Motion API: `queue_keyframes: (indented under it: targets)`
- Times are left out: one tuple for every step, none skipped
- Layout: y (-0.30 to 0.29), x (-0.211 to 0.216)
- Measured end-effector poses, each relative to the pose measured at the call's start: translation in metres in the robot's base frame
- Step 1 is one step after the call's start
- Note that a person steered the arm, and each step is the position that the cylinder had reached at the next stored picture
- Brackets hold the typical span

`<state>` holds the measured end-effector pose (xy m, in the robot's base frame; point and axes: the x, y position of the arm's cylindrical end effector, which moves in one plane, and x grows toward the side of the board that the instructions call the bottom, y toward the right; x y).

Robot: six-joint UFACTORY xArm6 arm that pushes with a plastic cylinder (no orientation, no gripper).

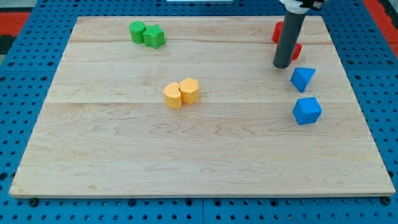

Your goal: Slide the red star along with the red circle towards up

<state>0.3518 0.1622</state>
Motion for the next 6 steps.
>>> queue_keyframes:
  targets:
    - [0.008,0.0]
    - [0.027,-0.005]
    - [0.029,-0.023]
    - [0.026,-0.046]
    - [0.022,-0.061]
    - [0.022,-0.021]
